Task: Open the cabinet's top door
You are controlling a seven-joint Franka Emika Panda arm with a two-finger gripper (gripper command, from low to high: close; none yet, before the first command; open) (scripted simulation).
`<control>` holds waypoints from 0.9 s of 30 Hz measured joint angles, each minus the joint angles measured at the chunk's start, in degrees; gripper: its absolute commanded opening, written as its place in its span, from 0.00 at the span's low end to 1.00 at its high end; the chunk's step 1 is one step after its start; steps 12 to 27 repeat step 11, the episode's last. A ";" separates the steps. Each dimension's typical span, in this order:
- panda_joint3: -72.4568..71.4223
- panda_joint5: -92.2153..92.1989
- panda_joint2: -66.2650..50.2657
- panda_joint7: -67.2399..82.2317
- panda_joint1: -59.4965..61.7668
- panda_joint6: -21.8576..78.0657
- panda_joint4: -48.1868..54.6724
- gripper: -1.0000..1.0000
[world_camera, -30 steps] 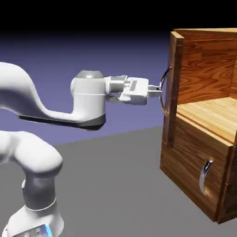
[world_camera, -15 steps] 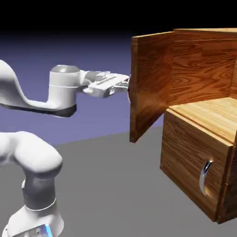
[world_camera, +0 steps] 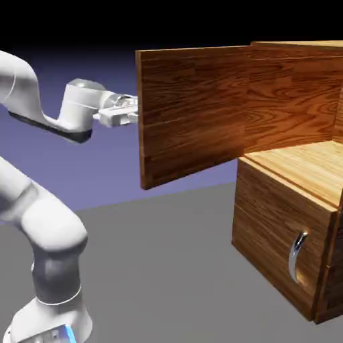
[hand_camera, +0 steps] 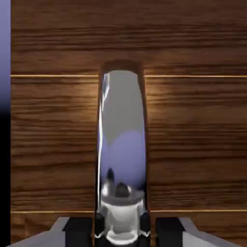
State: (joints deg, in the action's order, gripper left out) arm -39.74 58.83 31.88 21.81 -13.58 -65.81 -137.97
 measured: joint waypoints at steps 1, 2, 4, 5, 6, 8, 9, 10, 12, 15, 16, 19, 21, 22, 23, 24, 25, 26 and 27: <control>-1.66 -0.75 -2.08 -0.84 1.08 2.30 2.04 0.00; -3.28 -1.40 -4.15 -1.72 2.14 4.58 4.06 0.00; -6.35 -2.40 -8.31 -3.56 4.14 9.07 8.01 0.00; -7.79 -2.77 -10.38 -4.53 5.05 11.28 9.93 0.00; -9.16 -3.06 -12.46 -5.54 5.86 13.45 11.79 0.00; -11.69 -3.45 -16.61 -7.65 7.26 17.71 15.38 0.00; -12.74 -3.54 -18.69 -8.77 7.68 19.78 17.07 0.00; -13.67 -3.60 -20.75 -9.93 7.98 21.82 18.72 0.00; -14.55 -3.64 -22.81 -11.09 8.20 23.82 20.33 0.00; -14.55 -3.64 -22.81 -11.09 8.20 23.82 20.33 0.00; -14.55 -3.64 -22.81 -11.09 8.20 23.82 20.33 0.00; -14.55 -3.64 -22.81 -11.09 8.20 23.82 20.33 0.00; -14.55 -3.64 -22.81 -11.09 8.20 23.82 20.33 0.00; -14.55 -3.64 -22.81 -11.09 8.20 23.82 20.33 0.00; -14.55 -3.64 -22.81 -11.09 8.20 23.82 20.33 0.00; -14.55 -3.64 -22.81 -11.09 8.20 23.82 20.33 0.00; -14.55 -3.64 -22.81 -11.09 8.20 23.82 20.33 0.00; -14.55 -3.64 -22.81 -11.09 8.20 23.82 20.33 0.00; -14.55 -3.64 -22.81 -11.09 8.20 23.82 20.33 0.00</control>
